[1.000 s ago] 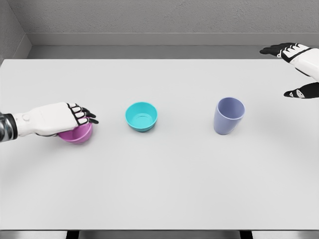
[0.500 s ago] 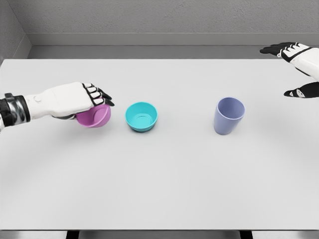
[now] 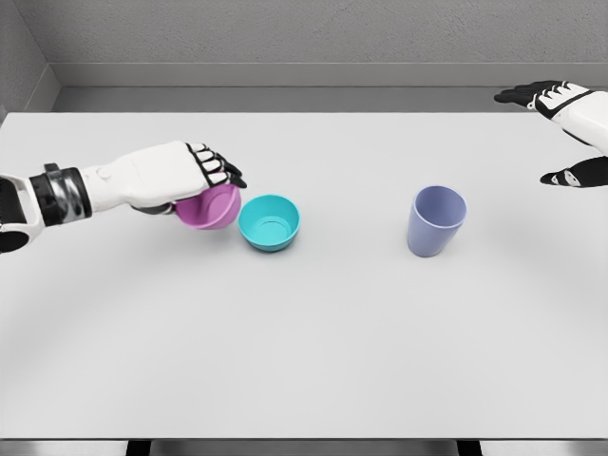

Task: Stacking bowl and cup with both arms

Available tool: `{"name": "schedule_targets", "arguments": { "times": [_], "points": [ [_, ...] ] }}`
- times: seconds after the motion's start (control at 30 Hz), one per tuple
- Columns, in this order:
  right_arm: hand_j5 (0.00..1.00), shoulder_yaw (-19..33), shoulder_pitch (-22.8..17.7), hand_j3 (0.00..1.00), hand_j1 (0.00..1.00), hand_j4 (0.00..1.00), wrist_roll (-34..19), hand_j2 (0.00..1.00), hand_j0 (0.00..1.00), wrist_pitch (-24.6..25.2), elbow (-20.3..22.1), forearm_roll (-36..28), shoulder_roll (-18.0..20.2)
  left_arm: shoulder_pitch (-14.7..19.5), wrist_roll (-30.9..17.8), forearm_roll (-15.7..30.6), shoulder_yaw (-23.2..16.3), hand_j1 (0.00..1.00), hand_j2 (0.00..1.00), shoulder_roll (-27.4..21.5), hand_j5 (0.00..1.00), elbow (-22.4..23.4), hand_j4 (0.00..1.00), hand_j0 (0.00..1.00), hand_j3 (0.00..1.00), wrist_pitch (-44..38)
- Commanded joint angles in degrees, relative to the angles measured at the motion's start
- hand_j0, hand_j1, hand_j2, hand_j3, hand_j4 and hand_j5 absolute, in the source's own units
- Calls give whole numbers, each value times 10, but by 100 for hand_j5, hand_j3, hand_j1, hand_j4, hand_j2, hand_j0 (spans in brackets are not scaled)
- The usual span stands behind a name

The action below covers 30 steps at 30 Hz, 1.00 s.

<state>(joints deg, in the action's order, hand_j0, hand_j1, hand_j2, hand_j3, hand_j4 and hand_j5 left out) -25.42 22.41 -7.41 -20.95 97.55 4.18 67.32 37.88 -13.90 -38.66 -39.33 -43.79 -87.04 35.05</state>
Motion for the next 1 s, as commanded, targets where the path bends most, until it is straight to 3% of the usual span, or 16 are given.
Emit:
{"name": "schedule_targets", "arguments": {
  "times": [0.0,0.5,0.83,0.9,0.93,0.97],
  "points": [
    [100,0,0,100,100,100,0,100,100,-1,0,-3,1,2,0,0,0,67,67,18,67,9,67,67,67,-1],
    [100,1,0,100,100,100,0,100,100,-1,1,-2,1,11,-1,-64,-3,68,68,101,68,50,68,68,68,-1],
    [100,0,0,100,100,100,0,100,100,-1,1,-2,1,12,-2,-85,-5,70,70,122,70,65,70,70,70,-1],
    [100,1,0,100,100,100,0,100,100,-1,1,-2,1,11,-2,-84,-5,74,74,122,74,65,74,74,74,-1],
    [100,1,0,100,100,100,0,100,100,-1,1,-2,1,11,-2,-84,-5,86,86,122,86,65,86,86,86,-1],
    [100,0,0,100,100,100,0,100,100,-1,1,-2,1,11,-2,-84,-5,88,88,122,88,65,88,88,88,-1]
  ]
}}
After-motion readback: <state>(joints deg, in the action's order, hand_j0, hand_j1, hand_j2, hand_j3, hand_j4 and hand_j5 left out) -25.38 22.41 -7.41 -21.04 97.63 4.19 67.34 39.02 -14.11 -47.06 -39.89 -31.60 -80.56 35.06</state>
